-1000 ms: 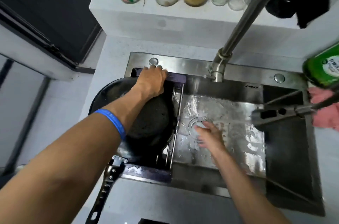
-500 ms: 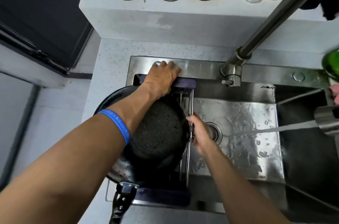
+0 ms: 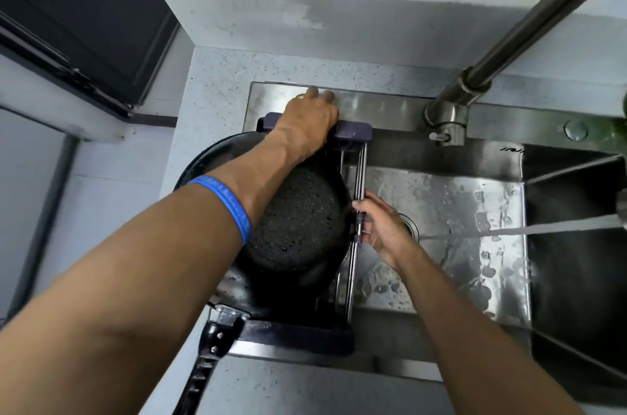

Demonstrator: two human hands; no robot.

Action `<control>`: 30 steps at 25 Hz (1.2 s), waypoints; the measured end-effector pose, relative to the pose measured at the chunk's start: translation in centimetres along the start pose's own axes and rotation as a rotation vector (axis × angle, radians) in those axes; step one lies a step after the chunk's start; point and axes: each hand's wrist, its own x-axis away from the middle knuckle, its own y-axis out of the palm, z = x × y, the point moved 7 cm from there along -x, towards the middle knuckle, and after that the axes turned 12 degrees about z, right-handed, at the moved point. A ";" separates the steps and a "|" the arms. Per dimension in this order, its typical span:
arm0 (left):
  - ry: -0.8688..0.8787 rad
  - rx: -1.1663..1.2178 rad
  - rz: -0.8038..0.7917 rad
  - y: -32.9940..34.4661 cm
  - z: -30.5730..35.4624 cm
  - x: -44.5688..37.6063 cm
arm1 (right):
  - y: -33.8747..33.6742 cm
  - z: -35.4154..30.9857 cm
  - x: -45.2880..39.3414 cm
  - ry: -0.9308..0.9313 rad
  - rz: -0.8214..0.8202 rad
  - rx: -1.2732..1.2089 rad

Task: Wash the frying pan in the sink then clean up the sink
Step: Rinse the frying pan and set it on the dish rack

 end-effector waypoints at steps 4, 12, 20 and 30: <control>-0.037 0.025 0.029 -0.2 -0.4 -0.4 | -0.5 -0.7 0.9 -0.081 0.066 0.132; -0.096 0.095 0.010 0.0 -0.6 0.0 | 3.3 9.7 13.7 -1.020 -0.195 1.245; -0.156 0.164 0.056 0.7 -1.1 -0.6 | 2.5 12.0 14.1 -0.808 -0.285 1.260; -0.282 0.521 0.188 -5.1 0.8 6.9 | -2.8 4.5 15.8 -0.856 0.065 0.919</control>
